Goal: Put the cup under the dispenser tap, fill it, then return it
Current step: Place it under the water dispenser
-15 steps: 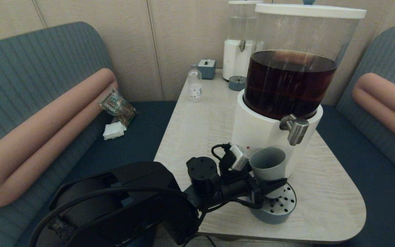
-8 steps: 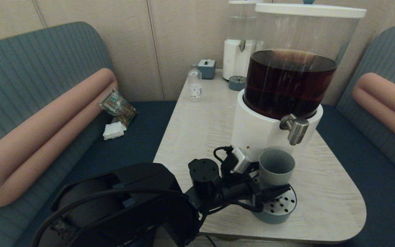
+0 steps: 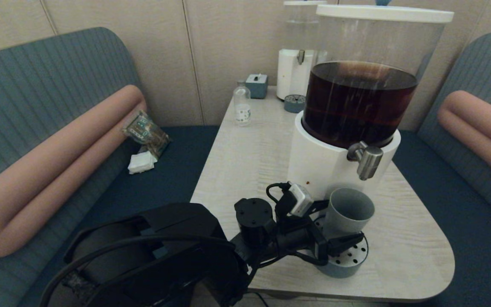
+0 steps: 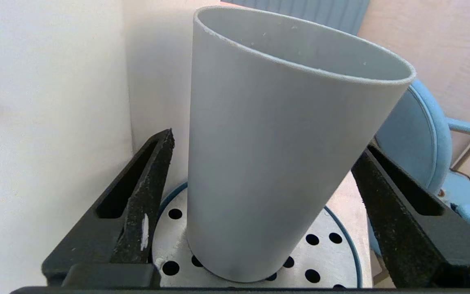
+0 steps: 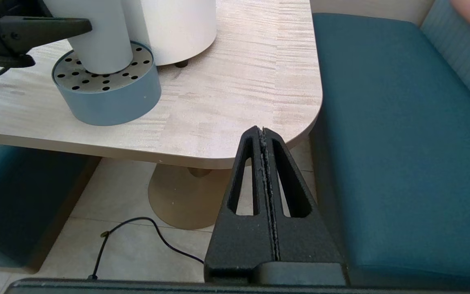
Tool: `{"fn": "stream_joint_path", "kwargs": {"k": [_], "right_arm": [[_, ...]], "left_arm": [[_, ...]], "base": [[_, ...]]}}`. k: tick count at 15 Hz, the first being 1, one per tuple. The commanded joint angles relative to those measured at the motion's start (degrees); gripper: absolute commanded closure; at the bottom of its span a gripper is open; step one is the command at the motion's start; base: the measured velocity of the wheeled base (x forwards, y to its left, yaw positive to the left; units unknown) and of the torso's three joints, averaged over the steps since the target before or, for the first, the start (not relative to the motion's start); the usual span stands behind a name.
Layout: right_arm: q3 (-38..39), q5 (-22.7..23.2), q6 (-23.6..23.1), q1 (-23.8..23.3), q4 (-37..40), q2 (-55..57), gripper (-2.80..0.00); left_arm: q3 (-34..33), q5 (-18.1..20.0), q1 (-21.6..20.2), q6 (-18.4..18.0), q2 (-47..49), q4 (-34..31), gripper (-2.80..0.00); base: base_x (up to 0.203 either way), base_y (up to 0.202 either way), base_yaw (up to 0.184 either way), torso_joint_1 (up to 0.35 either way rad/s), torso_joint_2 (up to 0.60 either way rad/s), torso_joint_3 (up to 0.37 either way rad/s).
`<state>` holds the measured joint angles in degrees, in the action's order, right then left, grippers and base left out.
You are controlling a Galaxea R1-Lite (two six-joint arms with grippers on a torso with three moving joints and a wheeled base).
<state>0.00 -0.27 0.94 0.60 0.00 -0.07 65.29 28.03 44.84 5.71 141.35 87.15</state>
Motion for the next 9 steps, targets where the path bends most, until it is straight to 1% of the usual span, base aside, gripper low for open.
{"fn": "stream_joint_path", "kwargs": {"k": [1,9], "right_arm": [[0.1,0.0,0.0,0.0,0.0,0.0,0.00],[0.1,0.0,0.0,0.0,0.0,0.0,0.00]], "left_arm": [[-1.2,0.1,0.0,0.0,-0.7,0.5,-2.80],[-8.9,0.2,-0.1,-0.5,-6.0,0.5,-2.80]], "base": [[0.000,0.000,0.000,0.000,0.00,0.000],[0.000,0.000,0.000,0.000,0.00,0.000]]}}
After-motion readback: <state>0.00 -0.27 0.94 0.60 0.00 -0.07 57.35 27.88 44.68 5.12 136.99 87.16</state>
